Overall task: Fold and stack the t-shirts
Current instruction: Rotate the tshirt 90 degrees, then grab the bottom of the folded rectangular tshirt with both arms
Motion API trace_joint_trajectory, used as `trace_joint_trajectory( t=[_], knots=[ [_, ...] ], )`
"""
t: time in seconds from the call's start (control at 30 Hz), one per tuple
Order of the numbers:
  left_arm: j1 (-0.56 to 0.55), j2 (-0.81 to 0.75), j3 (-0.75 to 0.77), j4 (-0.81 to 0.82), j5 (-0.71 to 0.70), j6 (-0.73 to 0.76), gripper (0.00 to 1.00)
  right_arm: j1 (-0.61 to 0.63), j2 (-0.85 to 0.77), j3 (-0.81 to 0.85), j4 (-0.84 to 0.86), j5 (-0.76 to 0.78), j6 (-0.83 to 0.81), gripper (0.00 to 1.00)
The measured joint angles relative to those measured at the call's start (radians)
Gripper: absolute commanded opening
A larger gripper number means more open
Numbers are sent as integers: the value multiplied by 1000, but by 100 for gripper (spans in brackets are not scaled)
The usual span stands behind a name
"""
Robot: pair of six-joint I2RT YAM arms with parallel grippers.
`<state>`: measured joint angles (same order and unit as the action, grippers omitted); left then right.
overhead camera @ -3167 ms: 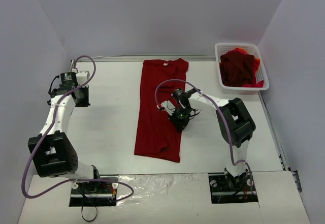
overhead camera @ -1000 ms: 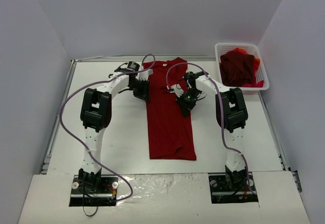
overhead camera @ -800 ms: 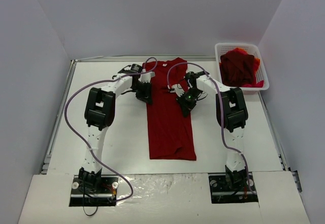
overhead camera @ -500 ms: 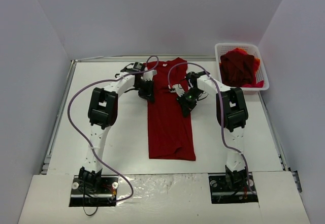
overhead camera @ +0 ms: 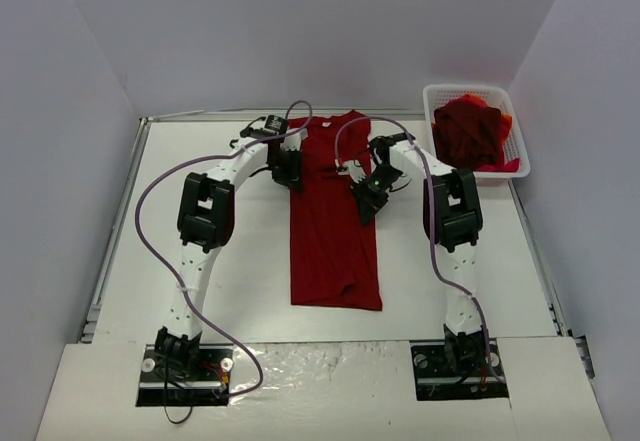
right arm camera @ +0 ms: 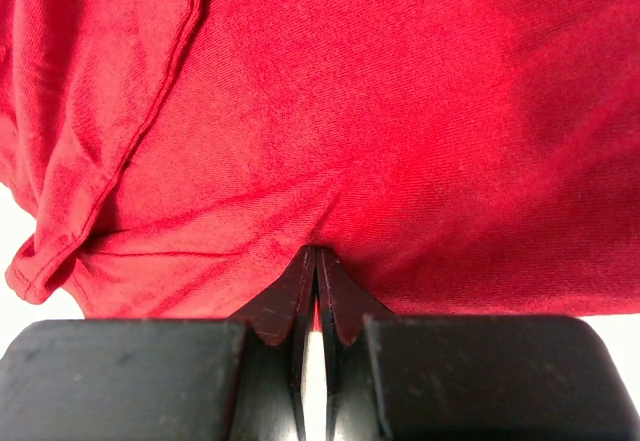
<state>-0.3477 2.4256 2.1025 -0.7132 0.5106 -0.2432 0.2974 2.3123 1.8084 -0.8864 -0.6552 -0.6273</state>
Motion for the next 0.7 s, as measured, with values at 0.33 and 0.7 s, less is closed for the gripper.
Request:
trace_joint_trajectory(
  t=[0.33, 0.7],
  knots=[
    [5, 40, 82, -7, -82, 0, 2, -24, 86, 164, -11, 4, 14, 0],
    [39, 192, 346, -27, -75, -16, 2, -29, 174, 332, -12, 8, 24, 0]
  ],
)
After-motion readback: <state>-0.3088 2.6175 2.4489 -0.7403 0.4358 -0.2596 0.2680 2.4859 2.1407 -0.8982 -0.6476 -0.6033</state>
